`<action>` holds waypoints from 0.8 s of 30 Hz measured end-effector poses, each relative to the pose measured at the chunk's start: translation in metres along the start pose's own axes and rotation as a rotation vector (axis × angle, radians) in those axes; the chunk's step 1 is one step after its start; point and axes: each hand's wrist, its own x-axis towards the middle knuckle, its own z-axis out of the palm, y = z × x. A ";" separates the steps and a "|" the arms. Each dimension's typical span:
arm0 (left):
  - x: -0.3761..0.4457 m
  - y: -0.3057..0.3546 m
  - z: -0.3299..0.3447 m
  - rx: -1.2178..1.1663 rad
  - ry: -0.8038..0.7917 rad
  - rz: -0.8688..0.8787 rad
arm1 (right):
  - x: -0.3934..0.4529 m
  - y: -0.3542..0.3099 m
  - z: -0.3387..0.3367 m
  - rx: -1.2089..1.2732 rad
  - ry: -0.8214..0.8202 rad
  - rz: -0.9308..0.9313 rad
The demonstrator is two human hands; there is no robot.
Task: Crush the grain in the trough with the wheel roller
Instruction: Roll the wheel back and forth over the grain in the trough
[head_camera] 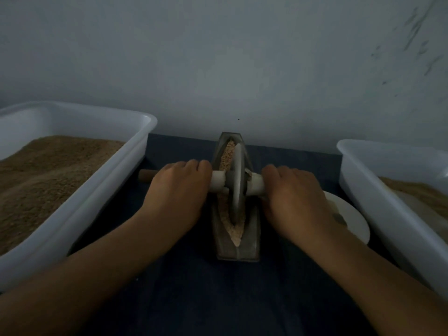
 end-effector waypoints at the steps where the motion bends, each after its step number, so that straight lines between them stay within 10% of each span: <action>1: 0.007 -0.002 0.005 -0.003 -0.012 -0.008 | 0.008 0.002 0.006 -0.009 0.004 0.003; 13: 0.101 -0.013 0.029 0.054 -0.117 -0.133 | 0.109 0.037 0.049 0.042 -0.362 0.123; 24: 0.050 -0.010 0.020 -0.007 -0.082 -0.089 | 0.043 0.006 0.015 -0.092 -0.092 0.038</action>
